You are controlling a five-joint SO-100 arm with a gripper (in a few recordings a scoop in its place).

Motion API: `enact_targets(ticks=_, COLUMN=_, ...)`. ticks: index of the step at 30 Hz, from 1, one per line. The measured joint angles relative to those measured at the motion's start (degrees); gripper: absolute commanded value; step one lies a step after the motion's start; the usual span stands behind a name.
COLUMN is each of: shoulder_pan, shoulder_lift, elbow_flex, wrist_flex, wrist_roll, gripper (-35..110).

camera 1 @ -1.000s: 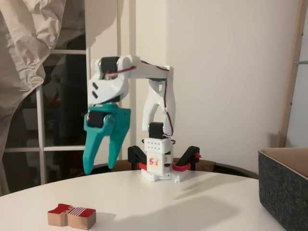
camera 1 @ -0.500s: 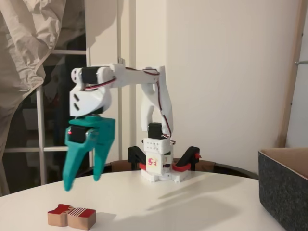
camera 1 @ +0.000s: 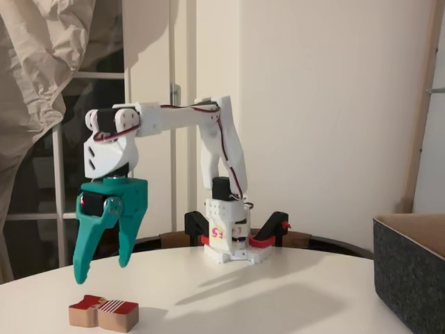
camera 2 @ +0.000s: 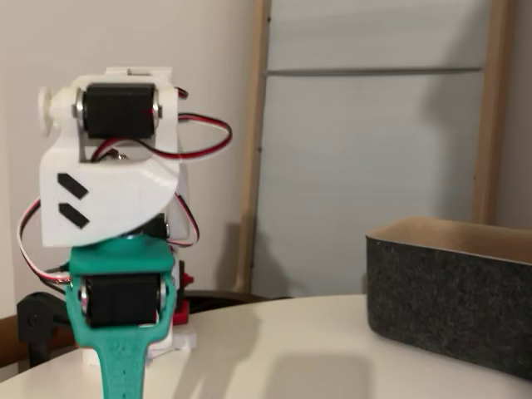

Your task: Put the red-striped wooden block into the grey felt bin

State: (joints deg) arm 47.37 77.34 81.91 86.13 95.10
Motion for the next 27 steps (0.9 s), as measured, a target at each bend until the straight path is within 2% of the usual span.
enact_targets(ticks=27, shoulder_pan=1.23, shoulder_lift=-9.49, elbow_flex=0.00, wrist_flex=-6.59, wrist_roll=-2.90, gripper=27)
